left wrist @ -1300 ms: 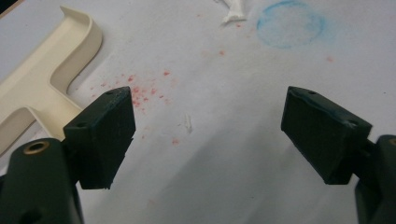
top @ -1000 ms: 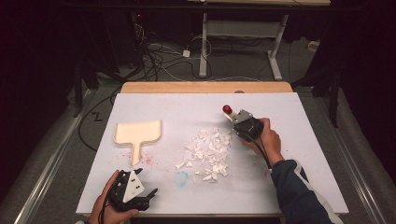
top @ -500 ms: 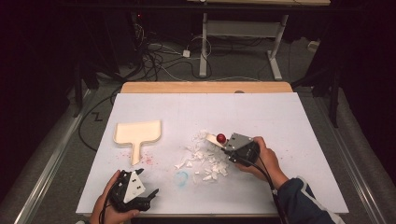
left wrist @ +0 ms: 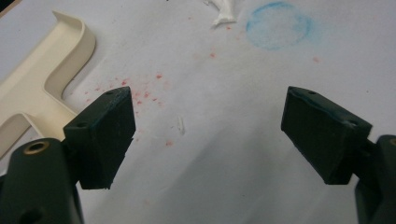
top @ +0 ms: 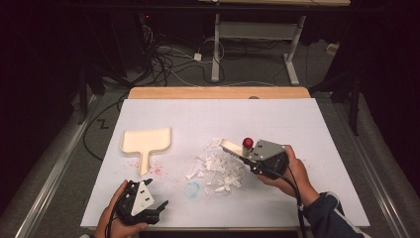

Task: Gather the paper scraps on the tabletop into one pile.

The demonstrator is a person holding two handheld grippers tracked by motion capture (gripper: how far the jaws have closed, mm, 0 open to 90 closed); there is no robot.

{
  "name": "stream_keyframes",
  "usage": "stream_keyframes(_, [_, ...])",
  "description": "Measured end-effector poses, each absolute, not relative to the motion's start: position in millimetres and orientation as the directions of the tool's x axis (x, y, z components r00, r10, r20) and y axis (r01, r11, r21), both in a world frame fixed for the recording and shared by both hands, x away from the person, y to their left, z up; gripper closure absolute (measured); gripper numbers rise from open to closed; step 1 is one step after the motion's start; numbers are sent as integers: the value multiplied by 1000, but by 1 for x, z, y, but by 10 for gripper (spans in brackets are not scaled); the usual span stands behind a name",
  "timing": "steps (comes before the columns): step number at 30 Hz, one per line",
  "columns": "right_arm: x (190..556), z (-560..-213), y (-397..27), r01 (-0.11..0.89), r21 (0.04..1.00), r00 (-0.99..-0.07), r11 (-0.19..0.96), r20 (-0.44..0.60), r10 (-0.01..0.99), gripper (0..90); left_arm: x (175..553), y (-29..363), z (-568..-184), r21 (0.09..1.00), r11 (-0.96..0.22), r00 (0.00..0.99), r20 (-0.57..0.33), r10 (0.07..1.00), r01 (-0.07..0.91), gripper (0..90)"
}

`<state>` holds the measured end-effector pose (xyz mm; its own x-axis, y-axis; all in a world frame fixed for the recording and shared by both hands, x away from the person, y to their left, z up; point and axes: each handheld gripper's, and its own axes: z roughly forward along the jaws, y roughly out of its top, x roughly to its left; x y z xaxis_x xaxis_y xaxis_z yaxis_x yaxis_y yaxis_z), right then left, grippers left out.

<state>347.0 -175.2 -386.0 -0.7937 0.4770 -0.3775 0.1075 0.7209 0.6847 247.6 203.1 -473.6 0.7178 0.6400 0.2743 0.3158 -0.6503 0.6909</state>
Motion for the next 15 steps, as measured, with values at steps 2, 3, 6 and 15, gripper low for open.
stream_keyframes(2, [352, -380, -178, 116, 698, -781, 706, -375, 499, 682, 248, 203, -473, 691, -650, 719, 273, 639, 316, 169])
stream_keyframes(3, [360, -377, -180, 127, 701, -769, 702, -378, 516, 682, 248, 203, -473, 691, -651, 719, 274, 638, 315, 169])
stream_keyframes(6, [371, -375, -181, 142, 707, -763, 692, -367, 532, 682, 248, 202, -473, 691, -652, 721, 275, 636, 312, 169])
stream_keyframes(15, [438, -391, -155, 205, 652, -696, 730, -428, 577, 682, 251, 200, -473, 698, -646, 725, 267, 634, 308, 169])
